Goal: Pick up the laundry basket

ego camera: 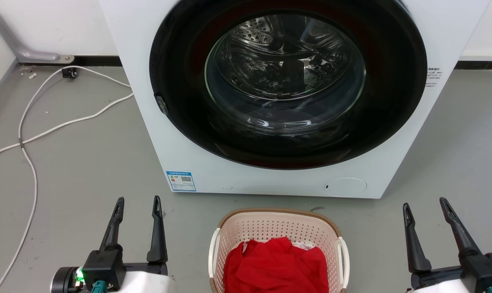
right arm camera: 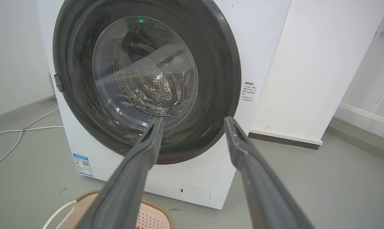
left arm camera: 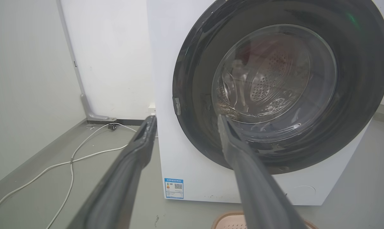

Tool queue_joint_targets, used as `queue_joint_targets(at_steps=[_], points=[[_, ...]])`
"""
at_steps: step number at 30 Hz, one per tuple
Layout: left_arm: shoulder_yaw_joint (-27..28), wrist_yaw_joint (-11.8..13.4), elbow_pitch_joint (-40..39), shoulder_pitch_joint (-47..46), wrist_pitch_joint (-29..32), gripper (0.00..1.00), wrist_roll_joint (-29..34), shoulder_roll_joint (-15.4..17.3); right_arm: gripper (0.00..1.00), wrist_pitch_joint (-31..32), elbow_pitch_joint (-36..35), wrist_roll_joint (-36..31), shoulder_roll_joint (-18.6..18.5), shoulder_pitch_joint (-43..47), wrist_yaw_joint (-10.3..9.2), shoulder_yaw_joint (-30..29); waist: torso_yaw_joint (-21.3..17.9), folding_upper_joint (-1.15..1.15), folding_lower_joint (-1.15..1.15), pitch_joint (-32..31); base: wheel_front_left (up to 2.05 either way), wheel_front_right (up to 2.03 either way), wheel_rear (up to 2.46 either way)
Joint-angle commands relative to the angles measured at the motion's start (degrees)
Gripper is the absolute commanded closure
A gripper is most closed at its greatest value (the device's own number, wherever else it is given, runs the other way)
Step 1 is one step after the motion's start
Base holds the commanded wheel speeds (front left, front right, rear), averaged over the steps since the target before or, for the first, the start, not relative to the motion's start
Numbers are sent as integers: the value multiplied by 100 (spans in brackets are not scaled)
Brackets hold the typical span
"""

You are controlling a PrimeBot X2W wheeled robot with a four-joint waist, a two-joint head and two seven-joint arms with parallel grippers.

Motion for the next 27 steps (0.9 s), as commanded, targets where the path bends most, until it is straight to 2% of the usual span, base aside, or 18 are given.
queue_joint_targets(at_steps=[1, 15, 22, 27], points=[[4, 24, -1, 32, -16, 0, 15, 13, 0, -12, 6, 3, -23, 46, -2, -7, 2, 0, 0, -1, 0, 0, 0], [113, -88, 36, -122, -16, 0, -58, 12, 0, -12, 51, 41, -23, -72, -2, 43, -51, 0, 0, 75, 0, 0, 0], [261, -442, 320, -744, -16, 0, -82, 12, 0, -12, 349, -85, -22, -656, -2, 190, -135, 0, 0, 543, 0, 0, 0], [352, -703, 938, -1451, -16, 0, -47, 18, 0, -11, 1056, -281, -21, -1259, -3, 252, -223, 0, 0, 1062, 0, 0, 0]])
